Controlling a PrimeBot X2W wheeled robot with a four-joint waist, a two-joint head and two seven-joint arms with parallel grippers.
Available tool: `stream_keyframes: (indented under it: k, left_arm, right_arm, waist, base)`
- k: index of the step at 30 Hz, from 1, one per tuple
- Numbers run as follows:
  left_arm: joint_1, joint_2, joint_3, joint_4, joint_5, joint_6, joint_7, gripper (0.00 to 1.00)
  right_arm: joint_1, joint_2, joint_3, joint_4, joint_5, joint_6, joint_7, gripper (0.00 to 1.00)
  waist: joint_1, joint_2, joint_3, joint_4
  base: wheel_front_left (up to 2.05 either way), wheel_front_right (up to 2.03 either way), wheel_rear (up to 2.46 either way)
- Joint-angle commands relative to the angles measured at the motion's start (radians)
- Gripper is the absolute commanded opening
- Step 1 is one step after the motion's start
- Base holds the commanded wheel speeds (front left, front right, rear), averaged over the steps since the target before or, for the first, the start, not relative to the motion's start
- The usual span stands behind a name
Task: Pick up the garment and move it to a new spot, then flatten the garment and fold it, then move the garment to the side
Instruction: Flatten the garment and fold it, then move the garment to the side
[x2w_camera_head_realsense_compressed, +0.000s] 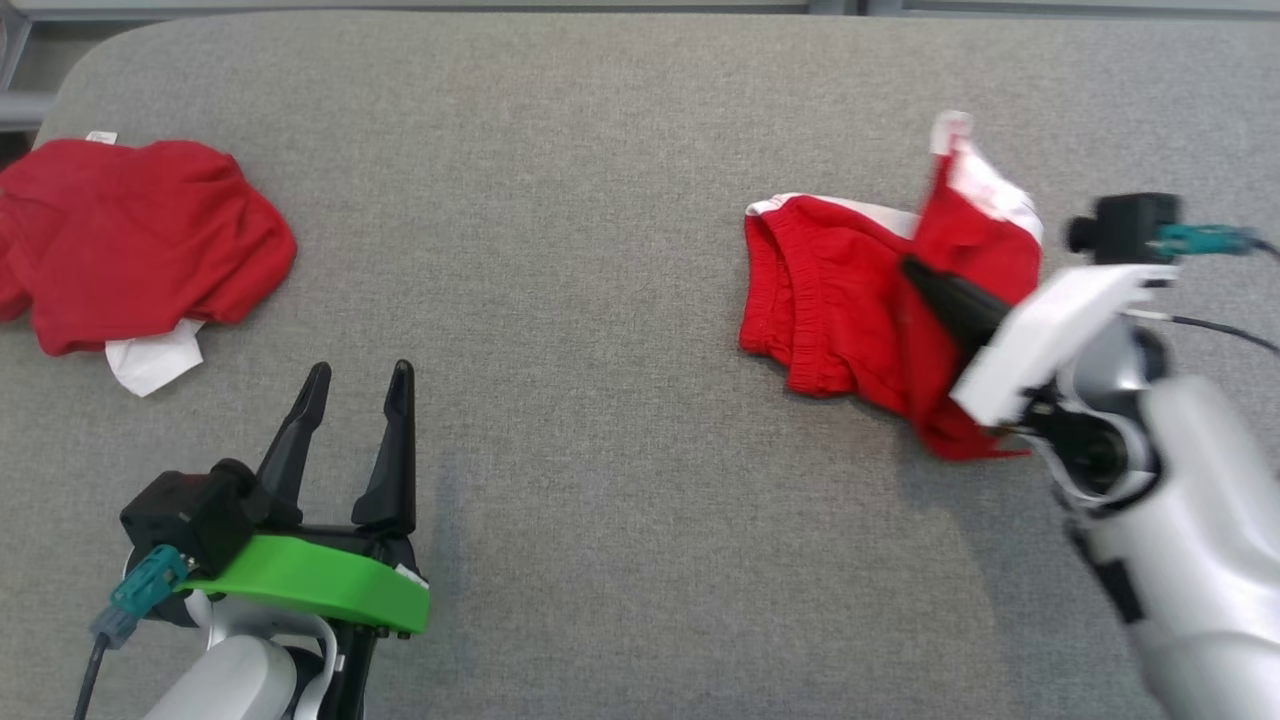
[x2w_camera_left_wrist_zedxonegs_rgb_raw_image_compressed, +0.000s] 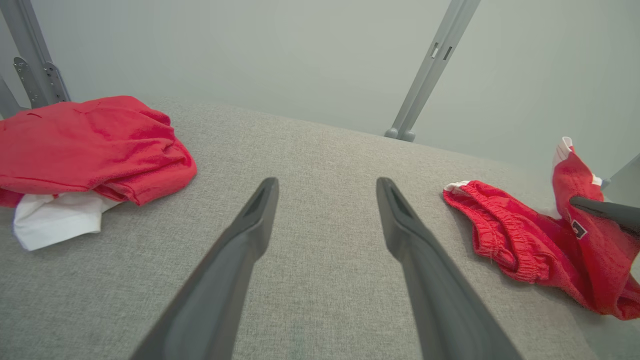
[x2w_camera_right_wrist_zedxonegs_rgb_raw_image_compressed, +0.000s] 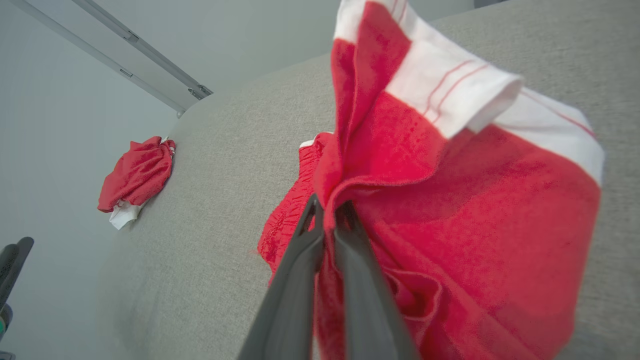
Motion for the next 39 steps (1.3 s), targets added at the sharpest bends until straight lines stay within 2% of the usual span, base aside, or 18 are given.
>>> stream_keyframes:
  k: [1,4,6,10,14,15,16,17,23,28,33,39]
  left_arm:
    - [0.004,0.0,-0.003,0.003,0.011,-0.007,0.001,1.0]
    - [-0.016,-0.001,-0.013,0.007,0.018,-0.013,0.01,1.0]
    - [-0.024,-0.001,-0.018,0.01,0.022,-0.013,0.013,1.0]
    - [-0.03,-0.005,-0.026,0.016,0.024,-0.016,0.019,1.0]
    - [-0.034,-0.005,-0.027,0.02,0.023,-0.018,0.019,1.0]
    - [-0.035,-0.005,-0.027,0.022,0.023,-0.018,0.019,1.0]
    - [-0.036,-0.007,-0.029,0.024,0.023,-0.019,0.019,1.0]
    - [-0.037,-0.009,-0.029,0.026,0.022,-0.02,0.019,1.0]
    - [-0.027,-0.009,-0.027,0.037,0.017,-0.02,0.014,1.0]
    - [-0.008,-0.005,-0.016,0.034,0.011,-0.009,0.01,1.0]
    - [0.007,-0.003,0.001,0.015,0.022,-0.002,0.004,1.0]
    - [0.011,-0.006,0.018,0.003,0.041,-0.005,-0.004,1.0]
  right_arm:
    - [-0.033,0.055,0.003,0.037,-0.045,0.0,-0.008,0.0]
    - [-0.084,0.158,-0.004,0.13,-0.118,0.0,-0.031,0.0]
    - [-0.115,0.2,-0.007,0.192,-0.152,0.0,-0.05,0.0]
    - [-0.163,0.237,0.01,0.293,-0.192,0.0,-0.09,0.0]
    - [-0.192,0.246,0.04,0.351,-0.21,0.0,-0.113,0.0]
    - [-0.201,0.245,0.052,0.368,-0.216,0.0,-0.118,0.12]
    - [-0.209,0.246,0.068,0.38,-0.224,0.0,-0.127,0.49]
    - [-0.216,0.247,0.083,0.392,-0.228,0.0,-0.134,1.0]
    - [-0.247,0.247,0.181,0.371,-0.202,0.0,-0.201,1.0]
    - [-0.184,0.233,0.202,0.254,-0.2,0.0,-0.22,1.0]
    - [-0.028,0.103,0.125,0.118,-0.258,0.0,-0.2,1.0]
    - [0.125,0.039,-0.024,0.031,-0.323,0.0,-0.152,1.0]
  waist:
    - [0.0,0.0,0.016,0.012]
    - [0.0,0.0,0.028,0.032]
    - [0.0,0.0,0.035,0.04]
    - [0.0,0.0,0.044,0.05]
    - [0.0,0.0,0.046,0.051]
    - [0.0,0.0,0.046,0.05]
    - [0.0,0.0,0.046,0.048]
    - [0.0,0.0,0.045,0.046]
    - [0.0,0.0,0.038,0.014]
    - [0.0,0.0,0.025,-0.012]
    - [0.0,0.0,0.027,-0.034]
    - [0.0,0.0,0.06,-0.046]
  base:
    - [0.0,0.0,0.0]
    - [0.0,0.0,0.0]
    - [0.0,0.0,0.0]
    - [0.0,0.0,0.0]
    - [0.0,0.0,0.0]
    - [0.0,0.0,0.0]
    - [0.0,0.0,0.0]
    - [0.0,0.0,0.0]
    - [0.0,0.0,0.0]
    - [0.0,0.0,0.0]
    - [0.0,0.0,0.0]
    - [0.0,0.0,0.0]
